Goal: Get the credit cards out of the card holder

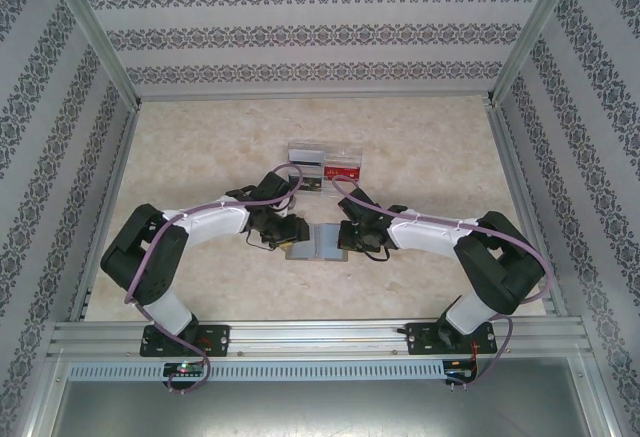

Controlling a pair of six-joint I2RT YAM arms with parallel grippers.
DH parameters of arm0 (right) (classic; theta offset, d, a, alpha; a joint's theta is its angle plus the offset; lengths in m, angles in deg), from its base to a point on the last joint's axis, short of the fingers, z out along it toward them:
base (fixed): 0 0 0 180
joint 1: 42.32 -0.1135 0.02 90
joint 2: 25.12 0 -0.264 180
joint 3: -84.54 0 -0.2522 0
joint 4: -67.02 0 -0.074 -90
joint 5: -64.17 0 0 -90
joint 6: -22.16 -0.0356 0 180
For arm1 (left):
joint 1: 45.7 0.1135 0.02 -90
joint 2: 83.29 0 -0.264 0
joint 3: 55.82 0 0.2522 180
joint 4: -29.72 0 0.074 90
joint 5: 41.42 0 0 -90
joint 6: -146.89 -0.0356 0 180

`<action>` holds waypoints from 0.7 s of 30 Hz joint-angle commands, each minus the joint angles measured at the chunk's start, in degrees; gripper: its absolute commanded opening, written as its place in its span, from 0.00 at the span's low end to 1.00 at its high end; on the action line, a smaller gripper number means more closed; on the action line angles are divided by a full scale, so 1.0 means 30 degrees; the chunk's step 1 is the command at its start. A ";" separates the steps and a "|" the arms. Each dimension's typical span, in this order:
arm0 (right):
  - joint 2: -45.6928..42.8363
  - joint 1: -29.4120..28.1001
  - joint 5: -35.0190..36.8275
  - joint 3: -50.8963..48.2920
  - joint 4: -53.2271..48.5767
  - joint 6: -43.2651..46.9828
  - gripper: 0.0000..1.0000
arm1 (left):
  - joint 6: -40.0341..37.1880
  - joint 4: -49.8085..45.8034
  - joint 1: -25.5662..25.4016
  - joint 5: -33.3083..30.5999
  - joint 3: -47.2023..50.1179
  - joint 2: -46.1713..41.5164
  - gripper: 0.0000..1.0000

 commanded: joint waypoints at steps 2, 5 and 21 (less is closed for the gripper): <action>0.0462 -0.0141 -0.0447 -0.0351 0.0195 -0.0219 0.00 | 0.0134 0.0612 -0.0303 0.0410 -0.0414 0.0521 0.49; 0.0609 -0.0152 -0.0549 -0.0309 0.0205 -0.0242 0.00 | 0.0235 0.0875 -0.0362 0.0716 -0.0495 0.0611 0.49; 0.0295 -0.0126 -0.0398 -0.0189 -0.0125 -0.0158 0.00 | 0.0348 0.2059 -0.0768 0.2004 -0.1399 0.0504 0.59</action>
